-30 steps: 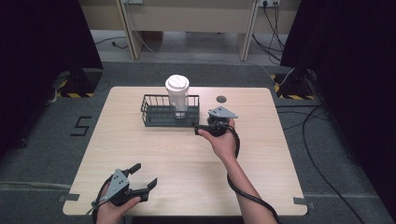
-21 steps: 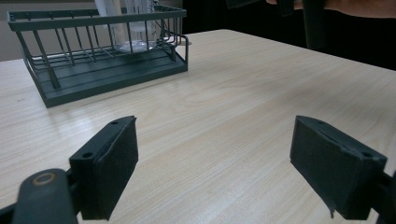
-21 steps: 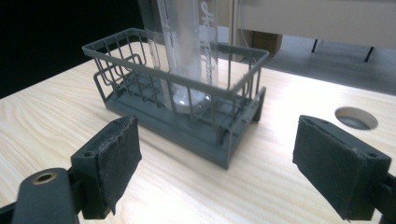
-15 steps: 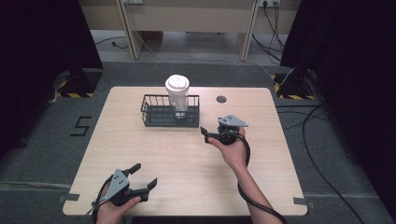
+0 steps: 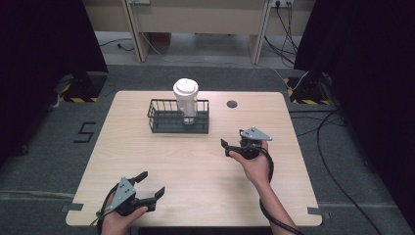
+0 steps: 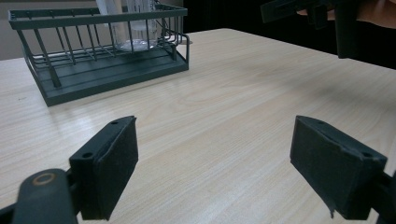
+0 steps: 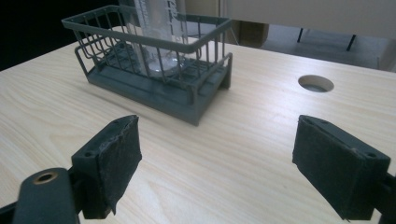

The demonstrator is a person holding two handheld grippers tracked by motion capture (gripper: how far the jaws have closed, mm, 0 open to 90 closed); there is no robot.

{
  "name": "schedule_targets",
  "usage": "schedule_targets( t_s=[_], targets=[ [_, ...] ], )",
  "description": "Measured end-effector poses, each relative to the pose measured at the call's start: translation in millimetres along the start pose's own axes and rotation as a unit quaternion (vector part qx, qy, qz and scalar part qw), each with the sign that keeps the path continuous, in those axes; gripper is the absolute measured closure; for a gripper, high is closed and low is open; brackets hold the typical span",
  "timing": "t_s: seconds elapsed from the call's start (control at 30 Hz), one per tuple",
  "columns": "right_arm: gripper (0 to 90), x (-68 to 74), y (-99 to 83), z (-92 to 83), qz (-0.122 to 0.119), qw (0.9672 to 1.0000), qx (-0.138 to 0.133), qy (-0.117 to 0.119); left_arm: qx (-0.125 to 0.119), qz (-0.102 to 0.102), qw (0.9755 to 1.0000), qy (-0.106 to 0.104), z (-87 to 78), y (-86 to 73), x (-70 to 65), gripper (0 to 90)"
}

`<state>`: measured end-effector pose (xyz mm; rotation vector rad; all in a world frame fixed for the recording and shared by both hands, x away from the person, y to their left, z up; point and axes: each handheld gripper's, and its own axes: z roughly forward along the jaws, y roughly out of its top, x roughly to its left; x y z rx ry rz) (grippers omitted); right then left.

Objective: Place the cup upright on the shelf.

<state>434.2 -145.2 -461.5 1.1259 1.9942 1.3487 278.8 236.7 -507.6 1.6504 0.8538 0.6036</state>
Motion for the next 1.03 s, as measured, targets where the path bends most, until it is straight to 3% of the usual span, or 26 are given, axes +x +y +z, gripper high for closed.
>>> schedule_targets(
  t_s=[0.23, 0.5, 0.6, 1.03],
  targets=[
    [16.8, -4.5, -12.0, -8.7, 0.008, 1.0000, 0.004, -0.002, 0.000, -0.001, 1.0000, 0.002, -0.4, -0.1, 0.4, 14.7],
    [18.2, -6.1, -52.2, -37.7, 0.018, 0.9998, 0.008, -0.003, 0.001, 0.000, 1.0000, 0.002, -0.3, -0.5, 0.5, 14.7],
    [18.1, -8.3, -59.3, -46.8, 0.010, 0.9999, 0.009, -0.009, 0.001, 0.001, 1.0000, 0.003, -0.4, -0.3, 0.4, 14.7],
    [18.1, -11.7, -78.0, -75.2, 0.018, 0.9997, -0.003, -0.019, 0.004, 0.001, 0.9999, 0.010, 0.7, -1.0, 1.3, 14.7]
  ],
)
